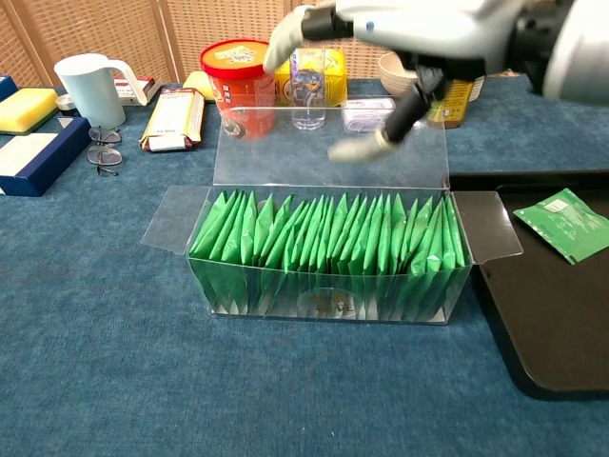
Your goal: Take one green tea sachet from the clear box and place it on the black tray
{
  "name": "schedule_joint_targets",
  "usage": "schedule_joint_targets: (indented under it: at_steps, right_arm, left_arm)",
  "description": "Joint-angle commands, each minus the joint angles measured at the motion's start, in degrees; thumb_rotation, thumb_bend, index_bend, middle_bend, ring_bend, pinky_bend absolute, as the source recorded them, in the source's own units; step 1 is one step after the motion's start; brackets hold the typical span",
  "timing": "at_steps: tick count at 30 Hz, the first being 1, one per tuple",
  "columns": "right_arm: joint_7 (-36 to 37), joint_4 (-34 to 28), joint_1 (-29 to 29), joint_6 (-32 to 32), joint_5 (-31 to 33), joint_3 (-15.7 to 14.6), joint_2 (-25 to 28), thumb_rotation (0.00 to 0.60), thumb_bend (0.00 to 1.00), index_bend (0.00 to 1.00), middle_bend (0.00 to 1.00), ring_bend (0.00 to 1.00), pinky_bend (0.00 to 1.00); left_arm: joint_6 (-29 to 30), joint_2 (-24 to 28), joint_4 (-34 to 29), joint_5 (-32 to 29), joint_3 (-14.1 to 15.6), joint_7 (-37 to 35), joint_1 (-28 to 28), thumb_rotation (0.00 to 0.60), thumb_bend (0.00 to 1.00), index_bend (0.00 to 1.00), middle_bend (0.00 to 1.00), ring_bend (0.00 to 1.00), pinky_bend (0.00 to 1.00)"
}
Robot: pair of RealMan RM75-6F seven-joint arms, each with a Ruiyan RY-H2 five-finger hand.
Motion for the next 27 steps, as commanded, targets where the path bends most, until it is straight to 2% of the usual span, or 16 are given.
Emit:
schedule_joint_targets:
  at_steps: [1,9,27]
  right_arm:
    - [2.7,1.4,-0.8,-0.7,-6.1,-3.0,0.8,0.465,0.26,0.17,0.09,0.05,0.03]
    - [0.4,5.6,-0.6,-2.0,-9.9,-4.4,-1.4,0.469,0.22,0.17,0.1,0.05,0.03]
    - [-0.8,12.4,-0.3,-3.8,-11.7,-4.5,-5.6,0.484,0.21,0.21,0.11,0.05,0.03]
  left_arm:
    - [0.1,0.1,-0.2,0.1,0.0,0.2,0.0,0.6,0.3,0.18,0.18,0.13,0.25]
    - [0.1,0.3,-0.6,0.0,0.1,0.6,0.1,0.6,0.3,0.18,0.18,0.13,0.25]
    - [-0.7,0.0,-0.1,-0.7,0.1,0.3,-0.1,0.6,0.3,0.19,0.18,0.13,0.25]
